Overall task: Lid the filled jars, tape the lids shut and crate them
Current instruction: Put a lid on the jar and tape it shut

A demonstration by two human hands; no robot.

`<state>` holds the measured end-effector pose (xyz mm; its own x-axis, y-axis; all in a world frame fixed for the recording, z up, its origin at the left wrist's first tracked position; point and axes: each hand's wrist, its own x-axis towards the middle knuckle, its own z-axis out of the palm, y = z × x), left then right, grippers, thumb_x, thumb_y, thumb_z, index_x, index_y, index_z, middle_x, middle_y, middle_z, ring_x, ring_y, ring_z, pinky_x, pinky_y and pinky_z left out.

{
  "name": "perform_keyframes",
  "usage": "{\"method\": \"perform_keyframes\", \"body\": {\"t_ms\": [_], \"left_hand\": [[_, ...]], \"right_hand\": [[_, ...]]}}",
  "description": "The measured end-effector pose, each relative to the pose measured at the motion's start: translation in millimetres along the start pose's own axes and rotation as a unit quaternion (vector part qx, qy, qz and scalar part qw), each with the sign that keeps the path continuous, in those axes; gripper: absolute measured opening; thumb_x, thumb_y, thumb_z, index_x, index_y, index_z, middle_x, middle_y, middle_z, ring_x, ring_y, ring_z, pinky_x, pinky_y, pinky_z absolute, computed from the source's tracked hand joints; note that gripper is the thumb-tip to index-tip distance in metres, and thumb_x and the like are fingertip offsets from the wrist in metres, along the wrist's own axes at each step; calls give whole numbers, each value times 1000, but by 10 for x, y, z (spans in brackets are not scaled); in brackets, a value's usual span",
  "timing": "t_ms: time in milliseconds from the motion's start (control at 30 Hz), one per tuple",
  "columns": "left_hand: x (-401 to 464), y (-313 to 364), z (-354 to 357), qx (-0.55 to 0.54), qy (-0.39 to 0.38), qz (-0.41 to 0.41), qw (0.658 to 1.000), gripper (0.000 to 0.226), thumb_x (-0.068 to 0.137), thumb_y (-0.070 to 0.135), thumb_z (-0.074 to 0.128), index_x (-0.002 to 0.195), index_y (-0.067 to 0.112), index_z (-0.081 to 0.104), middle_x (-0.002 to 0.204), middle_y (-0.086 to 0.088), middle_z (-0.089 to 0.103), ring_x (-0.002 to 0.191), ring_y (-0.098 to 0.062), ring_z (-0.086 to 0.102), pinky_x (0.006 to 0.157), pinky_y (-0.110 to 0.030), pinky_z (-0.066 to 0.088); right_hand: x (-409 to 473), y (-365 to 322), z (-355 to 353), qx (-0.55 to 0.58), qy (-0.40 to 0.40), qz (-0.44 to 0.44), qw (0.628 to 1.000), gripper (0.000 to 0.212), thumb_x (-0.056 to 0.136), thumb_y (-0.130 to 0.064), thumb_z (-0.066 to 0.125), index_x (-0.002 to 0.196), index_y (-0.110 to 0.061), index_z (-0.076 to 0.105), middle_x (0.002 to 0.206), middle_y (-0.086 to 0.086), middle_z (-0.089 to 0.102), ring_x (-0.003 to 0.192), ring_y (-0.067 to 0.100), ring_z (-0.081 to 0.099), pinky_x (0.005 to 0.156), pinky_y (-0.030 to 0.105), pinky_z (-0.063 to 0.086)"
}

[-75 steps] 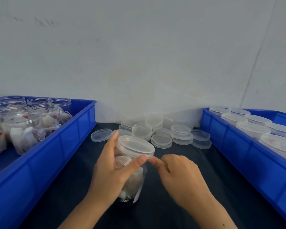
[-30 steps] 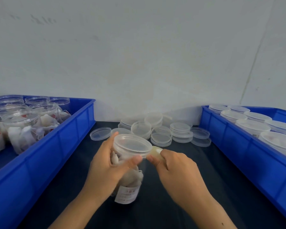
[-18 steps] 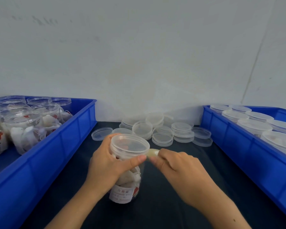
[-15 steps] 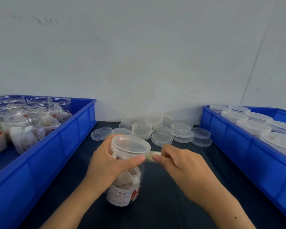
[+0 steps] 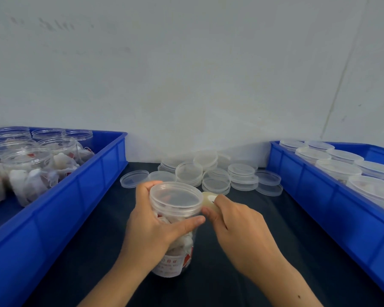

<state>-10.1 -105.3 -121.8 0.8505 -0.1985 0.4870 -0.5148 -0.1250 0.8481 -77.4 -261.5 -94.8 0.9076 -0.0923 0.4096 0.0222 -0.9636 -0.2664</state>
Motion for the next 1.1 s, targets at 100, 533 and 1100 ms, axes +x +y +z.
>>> {"method": "perform_keyframes", "body": {"t_ms": [100, 533, 1100], "left_hand": [[-34, 2, 41, 12, 46, 28, 998, 80, 40, 62, 83, 108, 39, 46, 104, 31, 57, 100, 8, 57, 73, -8, 46], [30, -86, 56, -12, 55, 15, 998, 85, 38, 61, 89, 108, 42, 44, 107, 33, 56, 100, 10, 56, 77, -17, 44], [40, 98, -34, 195, 64, 101, 973, 97, 41, 69, 74, 121, 24, 43, 102, 24, 50, 94, -9, 58, 75, -21, 48]], "right_hand": [[1, -4, 32, 22, -6, 20, 1000, 36, 99, -53, 25, 78, -26, 35, 66, -9, 45, 57, 10, 42, 52, 22, 31], [44, -38, 142, 353, -144, 103, 919, 30, 101, -37, 44, 88, -10, 43, 64, 6, 70, 44, 13, 50, 50, 27, 40], [-45, -142, 26, 40, -8, 50, 998, 37, 97, -43, 41, 66, -28, 26, 61, -6, 42, 53, 10, 39, 47, 21, 27]]}}
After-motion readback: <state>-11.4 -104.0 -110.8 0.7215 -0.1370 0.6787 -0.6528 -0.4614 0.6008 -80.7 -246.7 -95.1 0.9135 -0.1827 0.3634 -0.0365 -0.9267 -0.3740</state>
